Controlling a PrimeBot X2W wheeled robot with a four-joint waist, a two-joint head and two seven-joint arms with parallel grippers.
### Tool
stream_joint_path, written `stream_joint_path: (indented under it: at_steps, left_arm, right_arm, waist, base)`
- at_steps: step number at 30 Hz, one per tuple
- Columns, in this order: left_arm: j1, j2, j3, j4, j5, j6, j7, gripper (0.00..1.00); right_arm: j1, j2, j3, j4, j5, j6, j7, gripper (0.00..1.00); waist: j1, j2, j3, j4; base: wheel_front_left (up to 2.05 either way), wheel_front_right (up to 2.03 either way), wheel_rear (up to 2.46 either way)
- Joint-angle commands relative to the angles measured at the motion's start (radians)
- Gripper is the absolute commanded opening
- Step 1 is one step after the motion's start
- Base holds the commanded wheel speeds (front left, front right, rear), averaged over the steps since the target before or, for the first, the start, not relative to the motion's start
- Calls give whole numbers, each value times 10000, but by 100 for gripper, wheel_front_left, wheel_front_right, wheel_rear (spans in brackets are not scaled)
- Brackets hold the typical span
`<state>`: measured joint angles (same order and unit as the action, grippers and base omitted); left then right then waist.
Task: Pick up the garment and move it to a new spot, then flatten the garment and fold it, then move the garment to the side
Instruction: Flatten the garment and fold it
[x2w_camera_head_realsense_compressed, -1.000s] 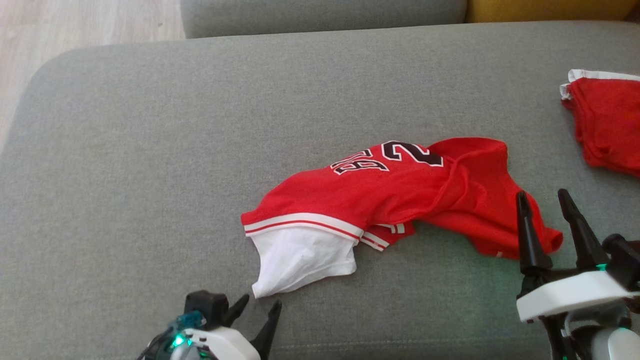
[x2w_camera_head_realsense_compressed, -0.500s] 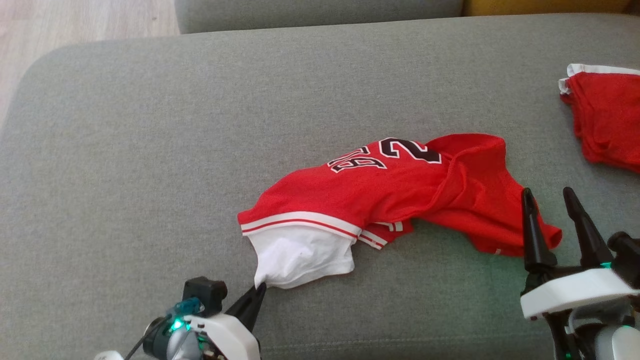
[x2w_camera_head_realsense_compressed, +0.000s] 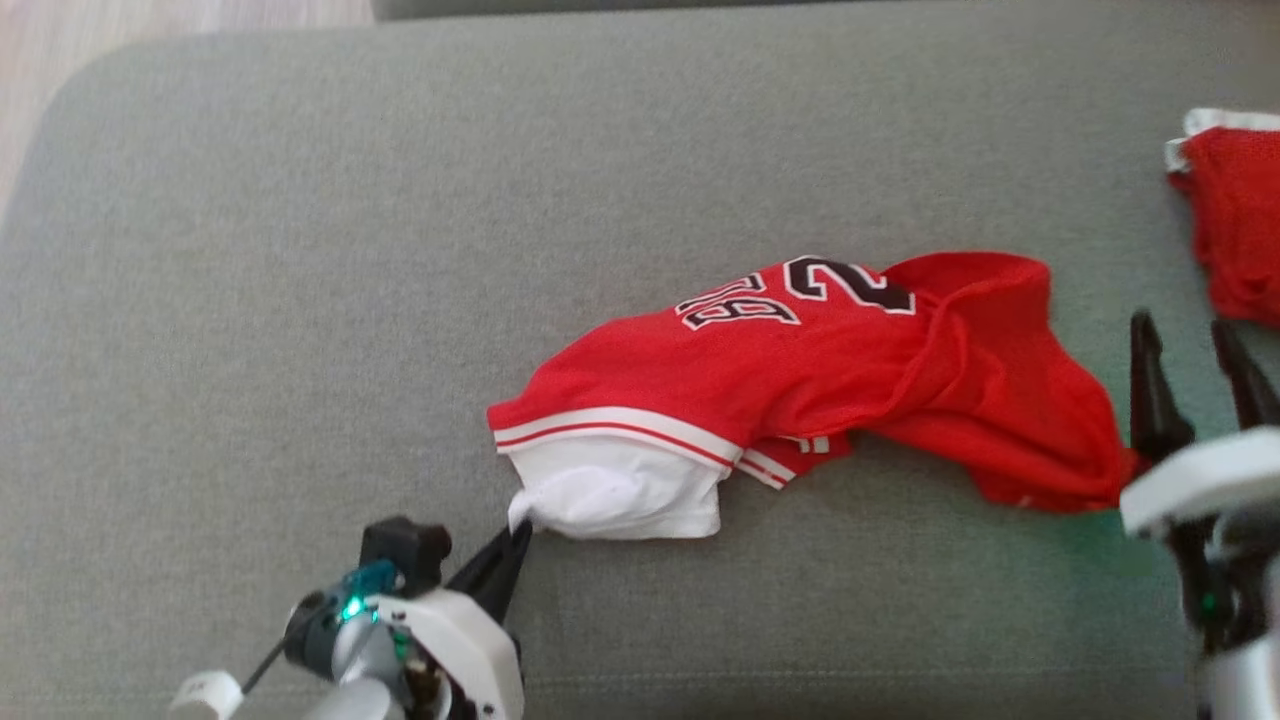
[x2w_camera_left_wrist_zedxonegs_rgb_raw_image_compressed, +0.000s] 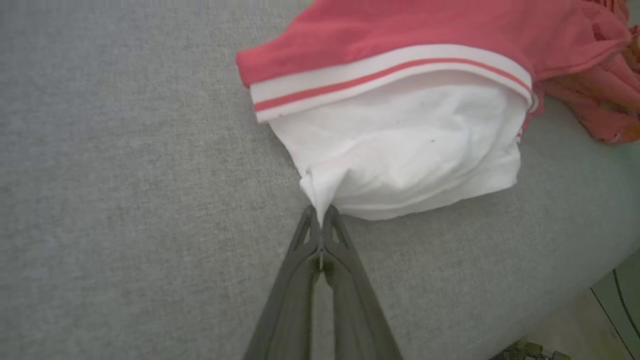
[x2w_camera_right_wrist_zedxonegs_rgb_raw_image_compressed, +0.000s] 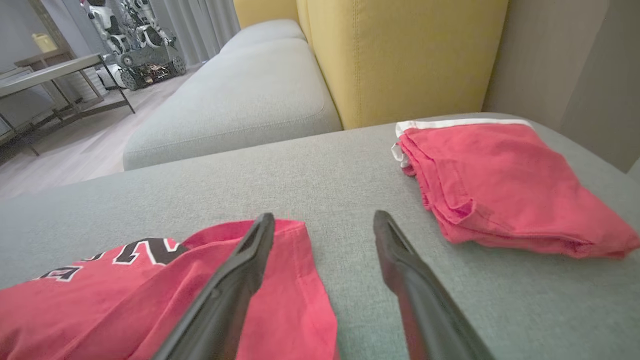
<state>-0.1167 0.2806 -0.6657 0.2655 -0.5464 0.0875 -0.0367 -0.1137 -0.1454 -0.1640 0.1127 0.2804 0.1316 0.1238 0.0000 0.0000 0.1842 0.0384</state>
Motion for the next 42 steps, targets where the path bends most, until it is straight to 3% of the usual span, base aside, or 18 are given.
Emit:
stream_joint_path:
  at_steps: [1,10,17,18,19,20,21,22,31,42]
  left_arm:
    - [-526,105,348,-281,142,-7,-135,0]
    - [-1150,-93,211,-187,308,-147,-368,0]
    - [-1351,-188,186,-31,319,-190,-560,0]
    - [-1373,-196,190,-7,317,-188,-593,0]
    - [-1391,-199,197,19,312,-187,-623,0]
    - [-1407,-199,210,47,302,-184,-651,0]
    - [-1424,-197,220,73,293,-184,-676,0]
    - [-1439,-193,230,95,285,-182,-697,0]
    - [-1598,-94,371,97,354,-25,-1049,0]
    - [-1692,536,1347,-1492,535,772,-1788,0]
  right_arm:
    - [-691,-318,272,19,97,-9,111,100]
    - [-2868,-1013,1314,2954,506,-9,902,100]
    - [-3502,-1242,1763,4328,630,-9,1306,100]
    - [-3571,-1270,1825,4445,667,-9,1299,94]
    - [-3618,-1294,1886,4554,701,-9,1282,73]
    - [-3651,-1313,1949,4661,748,-9,1287,42]
    - [-3688,-1341,2001,4745,797,-9,1250,33]
    - [-3725,-1378,2054,4830,849,-9,1206,0]
    - [-3803,-1548,2302,4852,1322,-9,312,0]
    - [-2696,-1507,1968,2039,1544,-9,-823,0]
  waist:
    - [0,0,269,166]
    - [0,0,957,541]
    - [0,0,1138,631]
    - [0,0,1158,629]
    - [0,0,1169,621]
    - [0,0,1176,609]
    - [0,0,1183,599]
    - [0,0,1189,590]
    - [0,0,1006,501]
    - [0,0,188,173]
  base:
    - [0,0,0]
    - [0,0,0]
    - [0,0,0]
    - [0,0,0]
    - [0,0,0]
    - [0,0,0]
    - [0,0,0]
    - [0,0,0]
    - [0,0,0]
    - [0,0,0]
